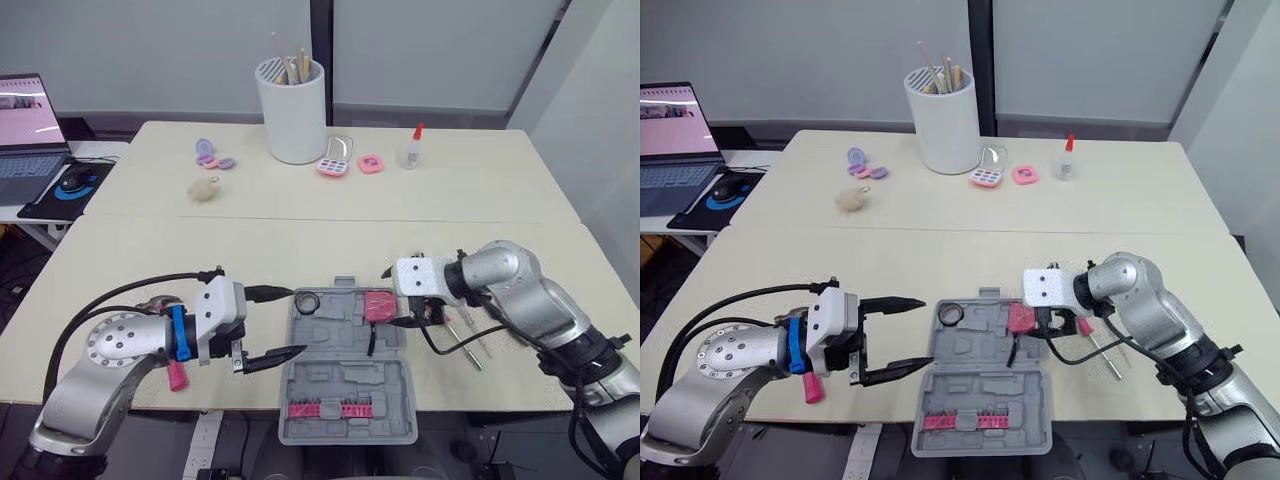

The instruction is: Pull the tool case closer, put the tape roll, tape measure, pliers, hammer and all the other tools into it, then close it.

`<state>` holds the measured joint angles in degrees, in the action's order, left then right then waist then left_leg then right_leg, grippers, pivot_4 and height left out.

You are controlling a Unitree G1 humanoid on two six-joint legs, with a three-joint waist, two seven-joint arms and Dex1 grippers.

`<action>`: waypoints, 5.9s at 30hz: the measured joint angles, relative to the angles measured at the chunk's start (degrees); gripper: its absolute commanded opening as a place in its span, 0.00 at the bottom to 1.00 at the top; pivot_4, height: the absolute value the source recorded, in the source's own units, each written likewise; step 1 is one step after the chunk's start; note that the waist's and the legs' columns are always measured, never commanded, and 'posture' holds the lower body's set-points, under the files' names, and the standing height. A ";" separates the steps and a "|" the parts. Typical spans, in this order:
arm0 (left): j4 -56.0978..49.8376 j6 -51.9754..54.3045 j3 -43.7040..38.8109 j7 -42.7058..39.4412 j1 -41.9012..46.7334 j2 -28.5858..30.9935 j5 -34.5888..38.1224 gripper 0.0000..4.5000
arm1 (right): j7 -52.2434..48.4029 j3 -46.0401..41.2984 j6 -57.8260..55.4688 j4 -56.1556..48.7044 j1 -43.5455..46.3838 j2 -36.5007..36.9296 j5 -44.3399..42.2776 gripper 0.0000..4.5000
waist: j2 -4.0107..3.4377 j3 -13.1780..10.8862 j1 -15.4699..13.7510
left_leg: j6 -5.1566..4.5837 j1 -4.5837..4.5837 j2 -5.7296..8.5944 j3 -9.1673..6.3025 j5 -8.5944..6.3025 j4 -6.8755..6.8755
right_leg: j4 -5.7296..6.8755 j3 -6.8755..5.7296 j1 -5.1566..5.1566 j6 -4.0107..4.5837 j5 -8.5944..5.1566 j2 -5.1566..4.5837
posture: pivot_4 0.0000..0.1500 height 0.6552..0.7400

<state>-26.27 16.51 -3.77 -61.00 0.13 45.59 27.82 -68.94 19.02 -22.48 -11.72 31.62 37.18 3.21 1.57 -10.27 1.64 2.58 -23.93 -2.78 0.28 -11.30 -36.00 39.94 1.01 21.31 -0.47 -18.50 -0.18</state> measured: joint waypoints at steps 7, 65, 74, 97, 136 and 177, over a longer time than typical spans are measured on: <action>1.08 -0.02 0.89 -0.95 1.76 -0.30 -0.05 1.00 | 5.69 -6.93 6.18 -1.03 -9.07 -4.86 -8.07 0.63 | 0.00 0.00 0.00 | 0.00 0.00 0.04 0.02 0.00 0.01 | -0.01 0.01 -0.01 0.00 0.00 0.01 | 1.00 1.00; 21.61 13.25 -31.17 -8.83 -13.74 14.78 6.77 1.00 | -4.92 -27.69 -1.64 7.83 -16.43 20.48 -28.05 0.99 | 0.11 0.00 -0.01 | 0.00 0.04 0.01 0.07 -0.01 0.14 | -0.06 -0.04 0.05 0.16 -0.12 -0.22 | 1.00 1.00; 37.49 8.60 -35.38 -13.39 -14.85 16.67 1.74 1.00 | -5.47 -34.04 1.86 19.29 -22.29 23.10 -26.85 0.99 | 0.10 0.00 0.01 | 0.00 0.06 -0.01 0.22 -0.01 0.19 | -0.05 -0.02 0.11 0.24 -0.18 -0.29 | 1.00 1.00; 41.87 5.65 -34.35 -11.78 -9.77 15.12 -0.75 1.00 | 2.05 -39.86 0.81 15.23 -29.83 21.22 -26.58 0.99 | 0.15 0.04 -0.01 | 0.00 0.05 -0.01 0.18 -0.01 0.20 | -0.02 -0.06 0.08 0.23 -0.18 -0.31 | 1.00 1.00; -5.55 9.19 6.27 0.87 17.95 -3.52 4.96 1.00 | 16.74 -30.80 21.10 39.42 -27.61 3.72 -13.41 0.99 | 0.09 0.12 0.00 | 0.02 0.12 0.11 0.22 0.00 -0.02 | 0.00 0.14 -0.16 0.09 -0.14 0.28 | 1.00 1.00; -2.60 5.71 2.91 0.80 16.30 -4.69 5.89 1.00 | 15.30 -28.38 19.12 29.46 -27.02 5.98 -12.81 0.28 | -0.16 0.03 0.33 | 0.02 0.16 0.09 0.21 0.00 -0.04 | 0.04 0.22 -0.12 0.05 -0.12 0.28 | 1.00 1.00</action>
<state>-28.87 22.23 -0.85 -60.19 16.43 40.90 33.72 -53.64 -9.36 -3.35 17.74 4.60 43.16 -9.60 1.41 -10.24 1.97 2.60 -23.77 -2.70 0.49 -11.30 -36.04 39.98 1.24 21.19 -0.42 -18.62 0.10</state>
